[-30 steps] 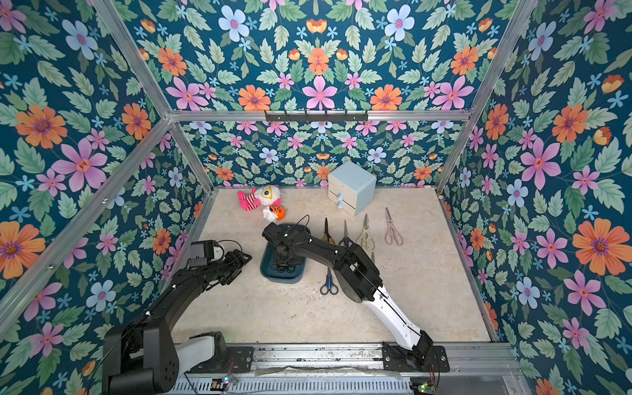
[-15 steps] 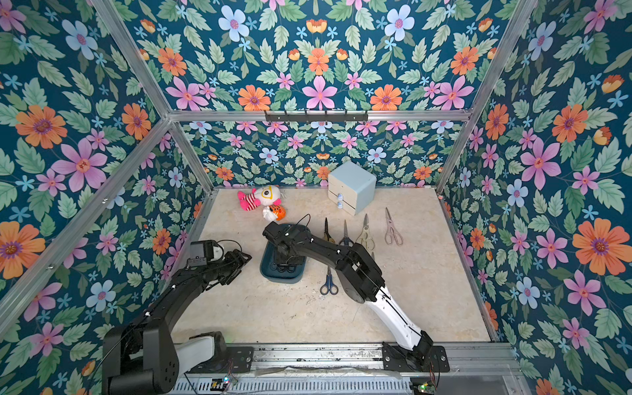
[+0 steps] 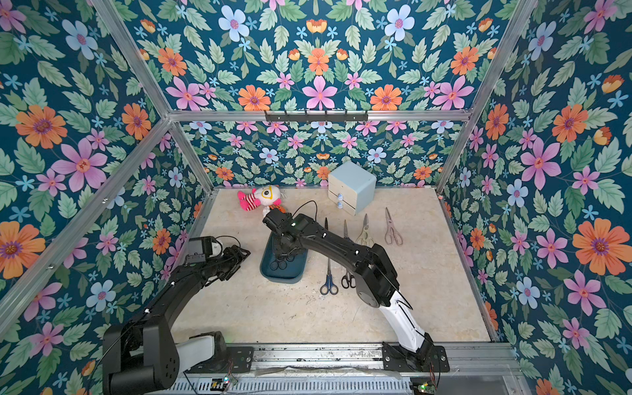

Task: Take the scissors out of the storage box
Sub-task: Place the scissors at the center of the board.

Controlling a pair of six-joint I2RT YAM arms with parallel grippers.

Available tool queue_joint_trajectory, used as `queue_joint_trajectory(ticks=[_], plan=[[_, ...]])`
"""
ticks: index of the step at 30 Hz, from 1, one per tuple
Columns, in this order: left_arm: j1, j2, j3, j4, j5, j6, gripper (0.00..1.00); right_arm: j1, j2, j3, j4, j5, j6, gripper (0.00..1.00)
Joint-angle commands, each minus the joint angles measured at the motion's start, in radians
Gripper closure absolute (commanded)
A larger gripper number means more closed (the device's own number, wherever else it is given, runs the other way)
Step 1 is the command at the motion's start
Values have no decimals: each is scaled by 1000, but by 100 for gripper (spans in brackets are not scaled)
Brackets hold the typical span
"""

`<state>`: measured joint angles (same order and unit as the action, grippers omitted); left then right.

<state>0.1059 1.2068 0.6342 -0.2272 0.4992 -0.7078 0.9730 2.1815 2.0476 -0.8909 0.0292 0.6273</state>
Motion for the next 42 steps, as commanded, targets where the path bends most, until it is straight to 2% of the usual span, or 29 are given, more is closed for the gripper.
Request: queue_joint_trajectory(ticks=[1, 6, 13, 20, 23, 26, 32, 37, 42], plan=[[-3, 15, 39, 16, -3, 36, 27, -22, -87, -93, -51, 50, -82, 100], [-50, 41, 98, -5, -22, 79, 28, -92, -282, -356, -44, 46, -176, 100], [-229, 109, 195, -33, -126, 114, 28, -261, -574, -728, -60, 104, -271, 100], [-256, 147, 236, -6, -146, 109, 28, -473, -732, -927, -49, 161, -347, 100], [-256, 156, 249, -5, -147, 118, 28, -551, -742, -934, -27, 102, -376, 100], [-256, 167, 258, -8, -138, 133, 28, -609, -706, -907, -74, 155, -348, 100], [-255, 167, 240, 3, -127, 138, 28, -636, -609, -916, -81, 149, -331, 100], [-254, 158, 232, 0, -129, 153, 28, -640, -492, -915, -93, 198, -305, 100], [-252, 148, 229, -4, -139, 168, 27, -697, -460, -944, -78, 202, -290, 100]])
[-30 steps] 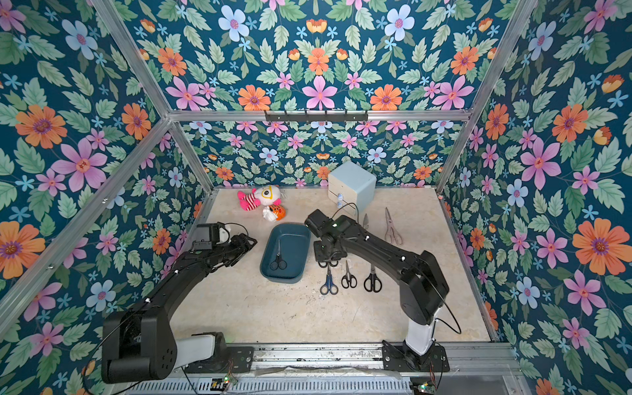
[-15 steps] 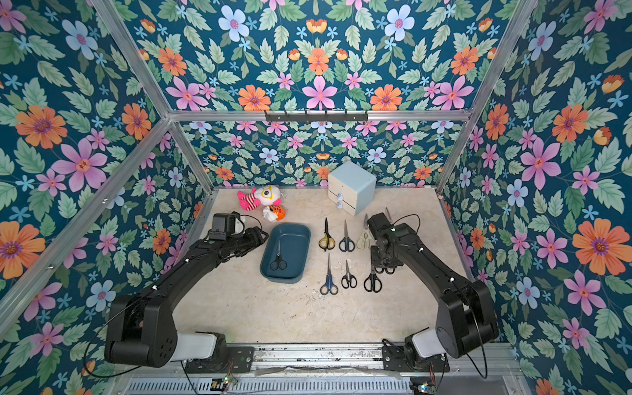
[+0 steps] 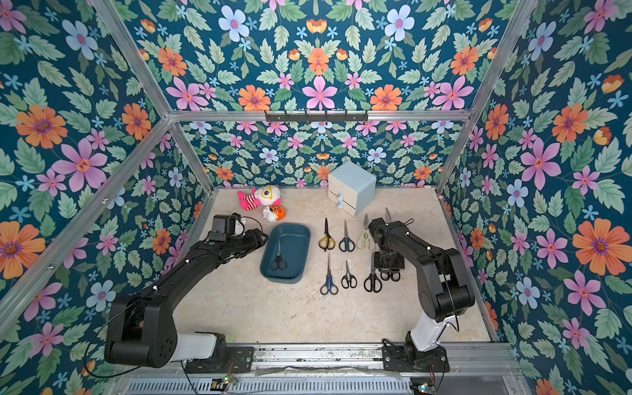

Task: Take the scissors out of the storage box
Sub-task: Place the scissors at the center of the board.

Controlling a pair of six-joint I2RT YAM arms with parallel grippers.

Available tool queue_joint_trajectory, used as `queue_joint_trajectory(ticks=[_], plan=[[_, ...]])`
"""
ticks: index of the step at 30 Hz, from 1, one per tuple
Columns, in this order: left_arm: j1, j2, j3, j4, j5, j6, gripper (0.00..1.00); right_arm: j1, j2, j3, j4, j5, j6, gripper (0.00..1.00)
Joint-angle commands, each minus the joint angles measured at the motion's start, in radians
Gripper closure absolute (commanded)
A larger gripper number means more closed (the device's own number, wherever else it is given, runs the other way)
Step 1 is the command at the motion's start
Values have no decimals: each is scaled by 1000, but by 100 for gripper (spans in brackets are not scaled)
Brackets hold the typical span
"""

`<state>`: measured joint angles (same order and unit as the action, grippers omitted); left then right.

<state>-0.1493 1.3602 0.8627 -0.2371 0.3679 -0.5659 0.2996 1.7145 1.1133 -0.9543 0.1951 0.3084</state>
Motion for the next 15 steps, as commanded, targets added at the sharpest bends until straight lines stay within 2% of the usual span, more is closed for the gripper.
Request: queue_joint_trajectory(ticks=[1, 8, 15], plan=[[3, -6, -1, 5, -8, 27, 27, -36, 11, -15, -11, 27, 27, 100], [4, 4, 5, 6, -5, 28, 27, -47, 70, -50, 24, -8, 16, 100], [7, 2, 9, 2, -6, 27, 27, -45, 144, -110, 45, 13, 36, 100]])
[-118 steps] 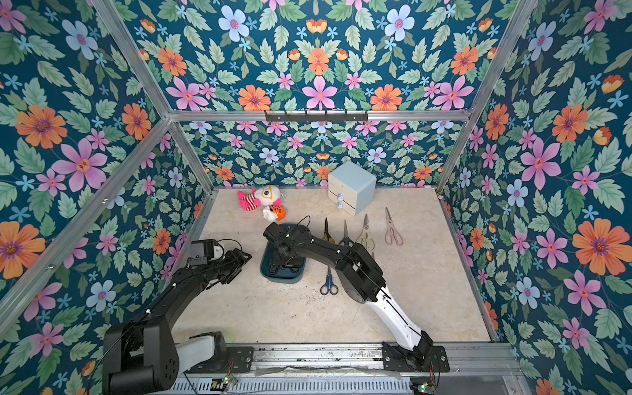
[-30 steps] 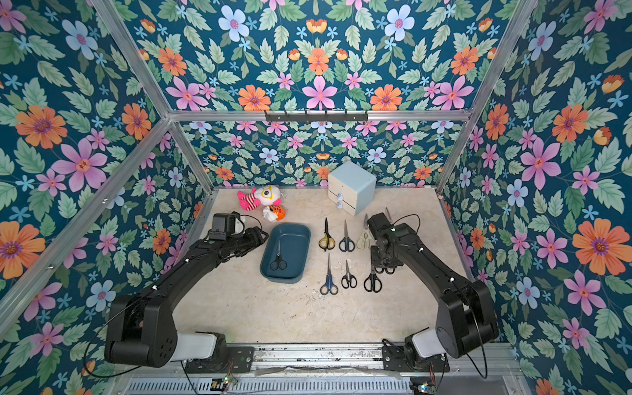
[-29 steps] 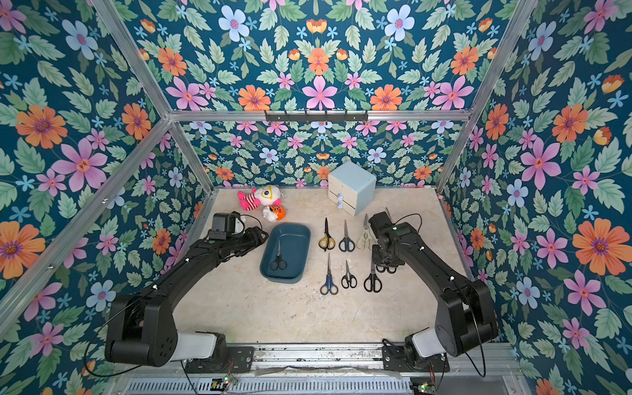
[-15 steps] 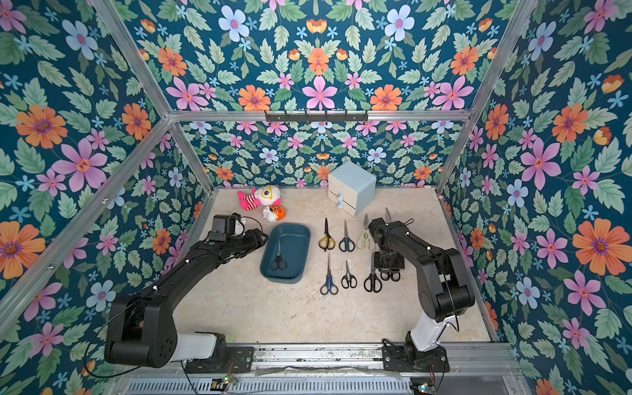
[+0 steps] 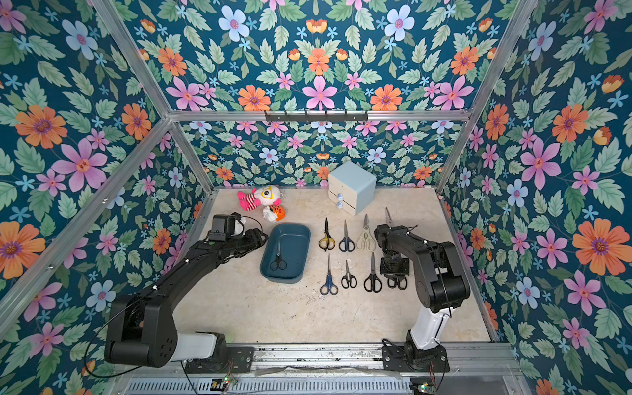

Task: Take the scissors out of the storage box
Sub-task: Place the scissors at the center of the board, then adjust the scissors at the center of the board.

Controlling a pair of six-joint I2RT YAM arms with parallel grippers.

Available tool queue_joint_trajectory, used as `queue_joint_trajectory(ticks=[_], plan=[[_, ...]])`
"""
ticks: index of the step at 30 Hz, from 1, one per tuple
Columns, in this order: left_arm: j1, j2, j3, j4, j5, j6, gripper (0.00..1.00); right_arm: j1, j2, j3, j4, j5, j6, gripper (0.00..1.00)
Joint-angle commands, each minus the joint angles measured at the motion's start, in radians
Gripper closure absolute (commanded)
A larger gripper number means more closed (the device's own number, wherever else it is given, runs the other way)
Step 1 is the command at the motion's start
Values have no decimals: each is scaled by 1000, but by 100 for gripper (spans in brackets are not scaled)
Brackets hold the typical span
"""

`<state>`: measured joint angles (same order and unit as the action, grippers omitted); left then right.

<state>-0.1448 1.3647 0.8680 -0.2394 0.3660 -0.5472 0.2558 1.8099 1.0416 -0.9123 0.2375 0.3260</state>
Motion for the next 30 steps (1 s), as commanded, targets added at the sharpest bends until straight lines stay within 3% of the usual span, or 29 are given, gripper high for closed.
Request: queue_joint_trajectory(ticks=[1, 7, 13, 21, 25, 30], plan=[[4, -3, 0, 7, -5, 7, 27, -1, 51, -37, 4, -26, 19, 100], [7, -1, -6, 14, -4, 0, 27, -1, -17, -25, 20, -25, 14, 68], [11, -3, -7, 20, -4, -8, 27, -1, -90, 32, 13, -25, -2, 57], [21, -23, -27, 17, -13, 0, 27, 18, -179, 177, -42, -69, 36, 56], [24, -19, -28, 1, -4, 22, 27, 111, -163, 259, -95, -11, 80, 56], [25, -19, -23, -5, -4, 29, 27, 155, -116, 243, -118, 25, 248, 65]])
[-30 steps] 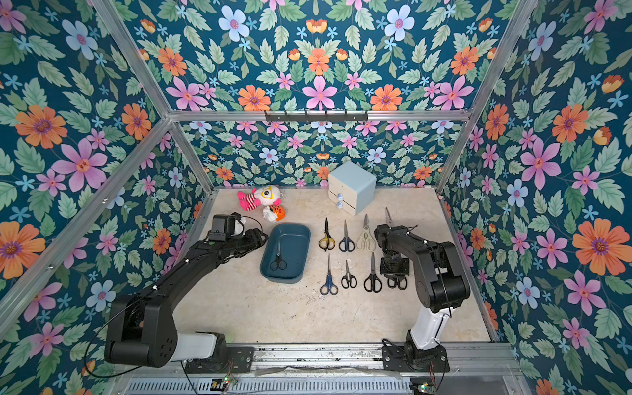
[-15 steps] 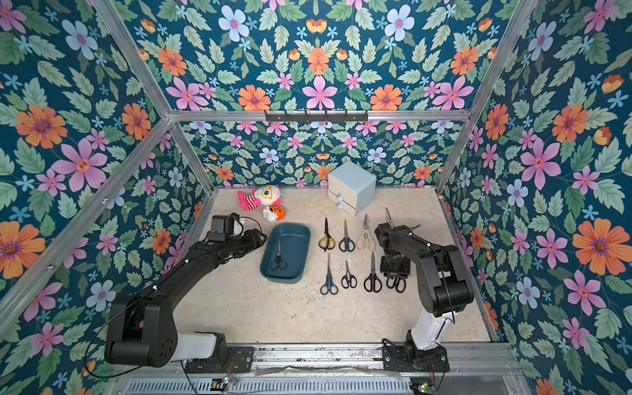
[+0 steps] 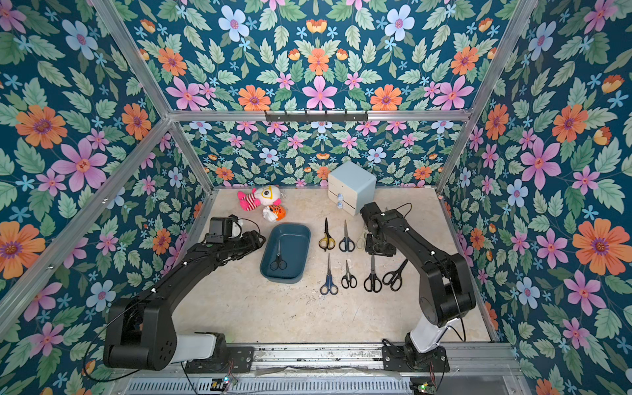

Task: Take the scissors out of the storage box
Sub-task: Adjust the scissors at the center of the board.

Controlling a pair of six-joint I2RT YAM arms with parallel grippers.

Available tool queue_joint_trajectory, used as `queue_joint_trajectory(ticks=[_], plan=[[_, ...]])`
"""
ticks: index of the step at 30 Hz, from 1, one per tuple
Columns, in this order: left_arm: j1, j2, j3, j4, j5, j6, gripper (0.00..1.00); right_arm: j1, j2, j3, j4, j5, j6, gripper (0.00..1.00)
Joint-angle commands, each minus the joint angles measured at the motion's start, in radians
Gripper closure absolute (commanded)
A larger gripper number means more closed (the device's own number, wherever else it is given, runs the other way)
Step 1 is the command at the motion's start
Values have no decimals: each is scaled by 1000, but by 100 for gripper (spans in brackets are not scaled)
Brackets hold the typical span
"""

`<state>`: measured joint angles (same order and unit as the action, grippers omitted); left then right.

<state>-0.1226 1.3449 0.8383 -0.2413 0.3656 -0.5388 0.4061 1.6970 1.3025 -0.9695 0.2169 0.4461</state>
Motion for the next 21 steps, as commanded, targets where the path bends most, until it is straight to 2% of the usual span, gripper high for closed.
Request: queue_joint_trajectory(ticks=[1, 3, 5, 12, 17, 21], plan=[[2, 0, 7, -2, -2, 20, 27, 4, -23, -52, -51, 56, 178, 65], [4, 0, 4, -2, -1, 20, 27, -15, -98, -127, -3, 64, 247, 59], [3, 0, -2, 0, 0, 21, 27, -69, -172, -211, 78, 0, 271, 55], [6, 6, -12, 11, 7, 17, 27, -310, -402, -430, 392, -187, 255, 28], [9, -5, -16, 10, 7, 8, 27, -448, -386, -461, 486, -269, 174, 23], [20, -25, -30, 12, 8, 2, 27, -496, -320, -457, 534, -316, 117, 23]])
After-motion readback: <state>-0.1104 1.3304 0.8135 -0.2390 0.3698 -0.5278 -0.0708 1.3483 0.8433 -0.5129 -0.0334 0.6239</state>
